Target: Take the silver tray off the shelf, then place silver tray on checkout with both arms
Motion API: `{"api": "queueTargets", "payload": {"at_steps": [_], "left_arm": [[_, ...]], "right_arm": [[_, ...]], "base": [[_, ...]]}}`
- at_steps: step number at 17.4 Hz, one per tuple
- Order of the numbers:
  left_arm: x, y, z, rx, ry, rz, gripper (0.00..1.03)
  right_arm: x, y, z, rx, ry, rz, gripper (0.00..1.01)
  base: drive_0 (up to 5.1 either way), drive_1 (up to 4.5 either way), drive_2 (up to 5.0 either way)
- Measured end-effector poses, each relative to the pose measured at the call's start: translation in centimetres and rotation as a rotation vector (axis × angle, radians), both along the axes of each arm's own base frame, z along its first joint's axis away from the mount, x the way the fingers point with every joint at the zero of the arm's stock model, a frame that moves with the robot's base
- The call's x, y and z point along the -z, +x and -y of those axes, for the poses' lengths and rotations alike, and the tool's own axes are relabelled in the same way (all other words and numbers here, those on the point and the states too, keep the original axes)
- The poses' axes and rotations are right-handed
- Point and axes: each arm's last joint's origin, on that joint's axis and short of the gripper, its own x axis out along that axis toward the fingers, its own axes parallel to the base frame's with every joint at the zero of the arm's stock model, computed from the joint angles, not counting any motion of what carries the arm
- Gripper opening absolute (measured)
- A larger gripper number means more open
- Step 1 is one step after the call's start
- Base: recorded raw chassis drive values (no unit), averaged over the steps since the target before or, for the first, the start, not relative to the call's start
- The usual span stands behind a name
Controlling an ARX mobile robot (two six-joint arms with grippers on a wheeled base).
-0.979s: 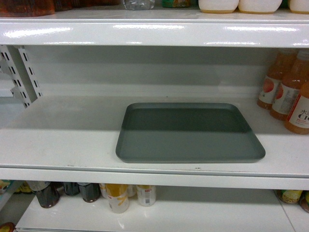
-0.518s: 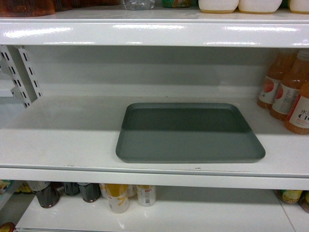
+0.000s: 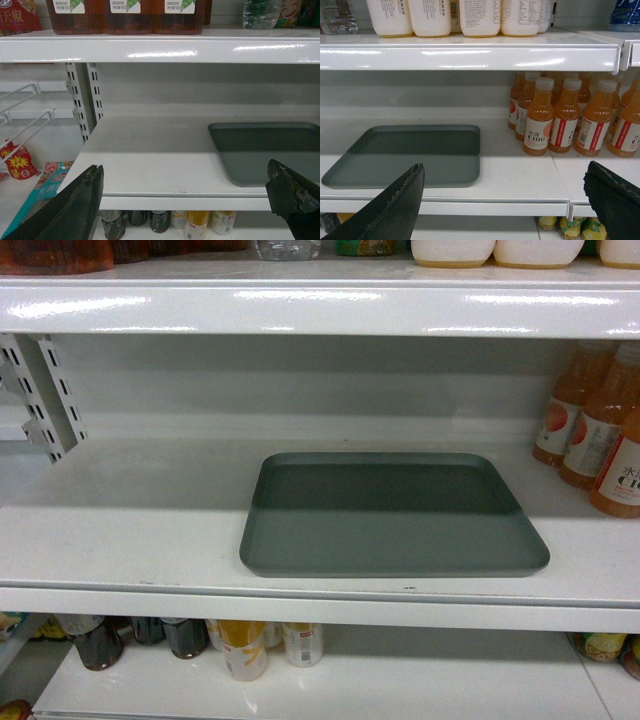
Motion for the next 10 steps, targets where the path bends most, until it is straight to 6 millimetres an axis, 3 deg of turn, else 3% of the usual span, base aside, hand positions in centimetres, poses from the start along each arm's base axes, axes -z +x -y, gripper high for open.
{"api": "queueTargets", "payload": {"at_steps": [10], "left_arm": [[0.00,0.00,0.00,0.000,0.000,0.000,0.98]], "right_arm": [[0.00,0.00,0.00,0.000,0.000,0.000,0.98]], "base": [[0.0,0.00,0.0]]}}
